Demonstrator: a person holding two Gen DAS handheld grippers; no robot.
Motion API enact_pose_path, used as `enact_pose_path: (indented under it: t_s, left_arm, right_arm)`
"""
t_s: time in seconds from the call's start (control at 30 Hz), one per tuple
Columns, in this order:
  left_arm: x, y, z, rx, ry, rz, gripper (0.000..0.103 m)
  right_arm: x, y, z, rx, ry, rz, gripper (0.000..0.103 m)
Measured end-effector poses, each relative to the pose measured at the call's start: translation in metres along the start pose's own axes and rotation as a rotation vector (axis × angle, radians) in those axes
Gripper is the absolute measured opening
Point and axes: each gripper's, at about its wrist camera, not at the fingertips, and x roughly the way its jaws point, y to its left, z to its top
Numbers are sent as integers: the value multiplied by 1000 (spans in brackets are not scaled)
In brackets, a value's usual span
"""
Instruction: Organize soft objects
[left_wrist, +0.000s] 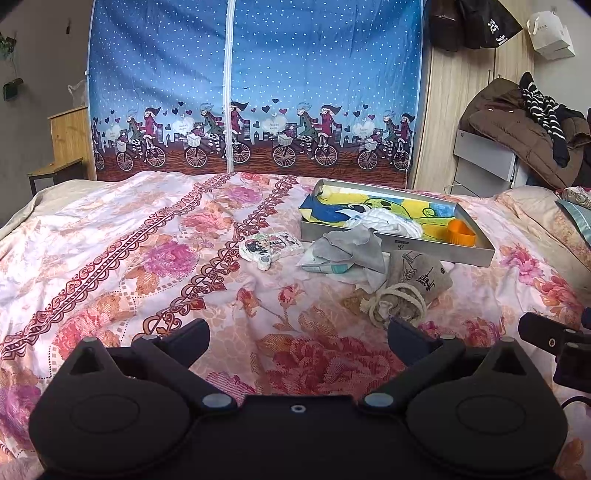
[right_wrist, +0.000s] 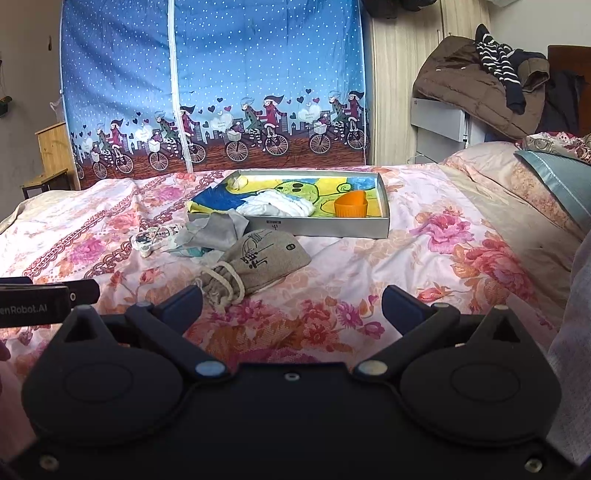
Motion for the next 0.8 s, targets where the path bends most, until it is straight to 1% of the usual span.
enact_pose_path:
  t_s: [0.17,0.33,0.47,0.57,0.63,0.7,0.8]
  left_arm:
    - [8,1,1,-9,15,-6,102]
    - [20,4,2,-31,27,-4,102]
    - [34,8,5,-69,32,-9,102]
    - [51,10,10,-87,30,-32,102]
    - [61,13,15,-113,17,-40,102]
    - [69,16,21,-135,-13,-61,102]
    - [87,18,34,-127,-52,-122,102]
  right_arm:
    - [8,4,1,-18,21,4,103]
    - [28,6,4,-41,65,30,103]
    - [54,9,10,-119,66,52,103]
    - [79,15,16,-156,77,91,103]
    - [100,18,19,-144,97,134,103]
    - [117,23,22,-138,115,161,103]
    - [141,32,25,-142,121,177,103]
